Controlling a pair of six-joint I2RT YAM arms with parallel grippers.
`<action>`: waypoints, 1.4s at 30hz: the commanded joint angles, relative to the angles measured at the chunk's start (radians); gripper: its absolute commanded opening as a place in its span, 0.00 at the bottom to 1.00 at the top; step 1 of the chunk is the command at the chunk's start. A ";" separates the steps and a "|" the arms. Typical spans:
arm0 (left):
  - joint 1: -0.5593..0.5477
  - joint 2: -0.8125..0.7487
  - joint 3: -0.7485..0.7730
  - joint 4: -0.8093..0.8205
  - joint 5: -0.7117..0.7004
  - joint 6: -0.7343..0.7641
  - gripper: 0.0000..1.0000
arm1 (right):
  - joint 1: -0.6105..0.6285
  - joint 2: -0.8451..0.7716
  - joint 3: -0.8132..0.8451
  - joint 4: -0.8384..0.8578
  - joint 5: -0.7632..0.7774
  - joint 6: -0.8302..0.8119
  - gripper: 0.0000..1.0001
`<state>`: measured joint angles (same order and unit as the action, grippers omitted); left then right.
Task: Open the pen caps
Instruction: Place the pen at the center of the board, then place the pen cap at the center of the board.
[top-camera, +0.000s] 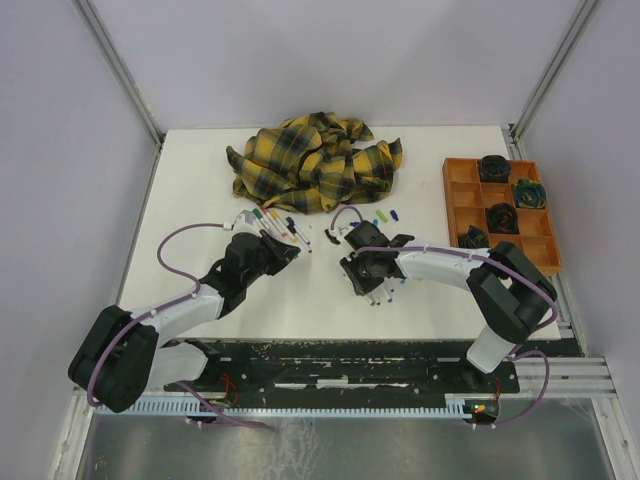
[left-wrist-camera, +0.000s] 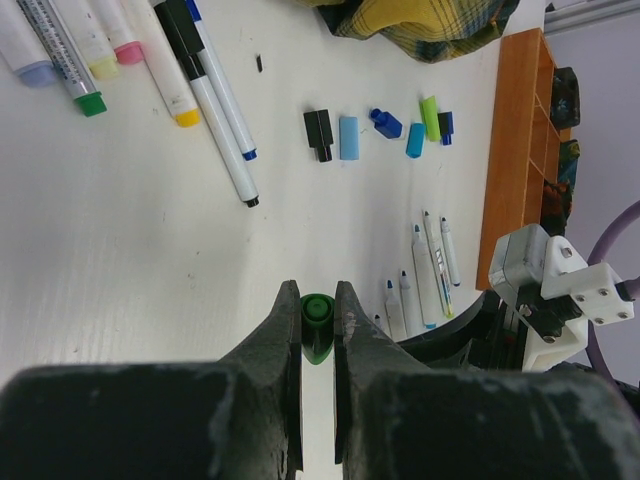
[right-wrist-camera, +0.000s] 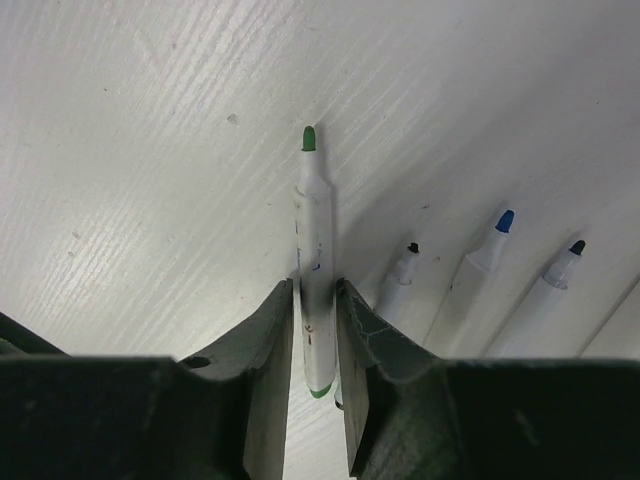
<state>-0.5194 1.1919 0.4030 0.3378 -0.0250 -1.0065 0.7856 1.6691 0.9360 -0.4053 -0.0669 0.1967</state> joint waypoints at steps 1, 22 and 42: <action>-0.008 -0.023 0.005 0.033 -0.004 -0.042 0.03 | 0.006 0.009 0.033 -0.008 0.012 0.001 0.32; -0.051 0.057 0.049 0.081 -0.004 -0.014 0.03 | -0.077 -0.210 0.060 0.003 -0.150 -0.129 0.45; -0.155 0.497 0.584 -0.404 -0.267 0.145 0.04 | -0.328 -0.410 0.138 -0.174 -0.368 -0.302 0.53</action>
<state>-0.6624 1.5929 0.8528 0.0864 -0.2356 -0.9577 0.4622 1.2896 1.0595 -0.5781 -0.3901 -0.0814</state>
